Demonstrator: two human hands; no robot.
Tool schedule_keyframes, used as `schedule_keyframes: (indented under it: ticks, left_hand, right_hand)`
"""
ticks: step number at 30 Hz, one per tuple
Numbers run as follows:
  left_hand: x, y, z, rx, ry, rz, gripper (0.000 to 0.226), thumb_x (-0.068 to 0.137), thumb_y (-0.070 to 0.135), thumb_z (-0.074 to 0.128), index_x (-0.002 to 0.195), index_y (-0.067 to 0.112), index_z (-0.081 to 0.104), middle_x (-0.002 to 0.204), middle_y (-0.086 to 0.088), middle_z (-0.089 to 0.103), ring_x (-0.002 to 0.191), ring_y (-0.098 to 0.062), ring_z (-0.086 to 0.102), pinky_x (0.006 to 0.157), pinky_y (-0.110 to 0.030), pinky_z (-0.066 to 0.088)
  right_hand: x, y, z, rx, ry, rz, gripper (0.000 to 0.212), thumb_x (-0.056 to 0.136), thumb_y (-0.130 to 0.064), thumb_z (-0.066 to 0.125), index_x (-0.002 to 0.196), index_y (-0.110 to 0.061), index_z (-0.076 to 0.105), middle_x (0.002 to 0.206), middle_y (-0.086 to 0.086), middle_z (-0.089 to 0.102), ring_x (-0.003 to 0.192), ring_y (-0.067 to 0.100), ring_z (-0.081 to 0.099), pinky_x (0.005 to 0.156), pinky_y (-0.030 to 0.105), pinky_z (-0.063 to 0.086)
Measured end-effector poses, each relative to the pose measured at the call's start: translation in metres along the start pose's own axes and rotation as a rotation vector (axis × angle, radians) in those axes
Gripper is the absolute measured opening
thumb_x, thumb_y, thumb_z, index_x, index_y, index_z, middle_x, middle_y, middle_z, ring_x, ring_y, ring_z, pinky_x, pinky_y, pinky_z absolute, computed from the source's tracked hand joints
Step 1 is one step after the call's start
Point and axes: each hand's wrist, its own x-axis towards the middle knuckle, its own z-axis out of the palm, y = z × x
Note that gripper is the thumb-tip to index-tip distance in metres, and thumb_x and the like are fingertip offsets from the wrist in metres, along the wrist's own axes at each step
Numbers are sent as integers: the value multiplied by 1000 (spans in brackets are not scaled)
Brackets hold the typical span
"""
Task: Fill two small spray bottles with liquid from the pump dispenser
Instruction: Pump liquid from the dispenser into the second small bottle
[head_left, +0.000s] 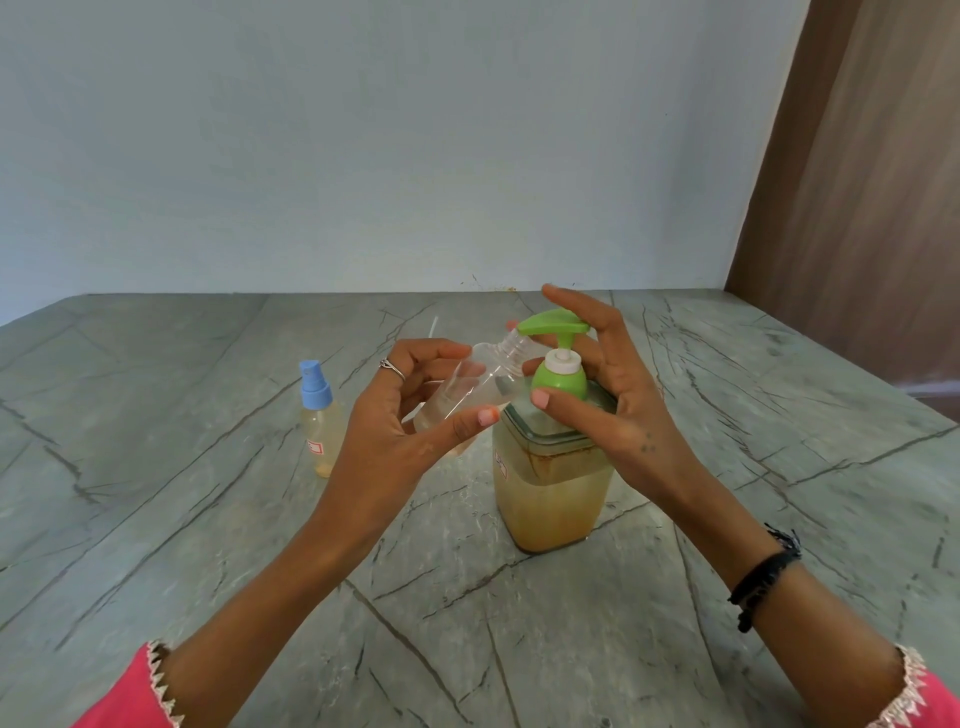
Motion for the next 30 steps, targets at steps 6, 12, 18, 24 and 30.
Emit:
schedule_keyframes:
  ticks: [6,12,18,24,30]
  left_hand:
    - [-1,0,1,-2,2,9,41,61,28,69,100,27,54,92,29,65,96,5,61,68,-9,49]
    - [-1,0,-1,6,28,21,44,64,30,76,102,28,54,102,21,66,99,3,61,70,-9,49]
    - [1,-1,-1,29,35,5,42,66,30,78,100,32,54,97,23,66,97,4,61,69,-9,49]
    - [0,1,0,9,16,1,41,62,28,69,99,29,54,94,27,66,96,4,61,67,-9,49]
    - [-1,3,0,-11,8,3,41,62,25,70,100,26,55,92,27,66,96,5,61,67,-10,50]
  right_hand:
    - [1,2,-1,41,0,2,51,79,-3,63,114,-37,48,92,1,69,88,7,66,75,18,52]
    - [4,2,1,4,24,-11,40,80,-13,68,113,-28,50,87,-12,67,83,1,63,78,14,48]
    - [6,5,-1,-31,30,-8,28,79,4,68,105,6,57,93,-37,58,83,-10,59,75,9,47]
    - [6,2,1,24,95,14,41,78,4,68,97,-30,56,76,-9,66,75,3,62,72,13,47]
    - [9,0,1,44,93,51,44,77,5,68,85,-36,56,74,-4,69,74,9,65,66,18,51]
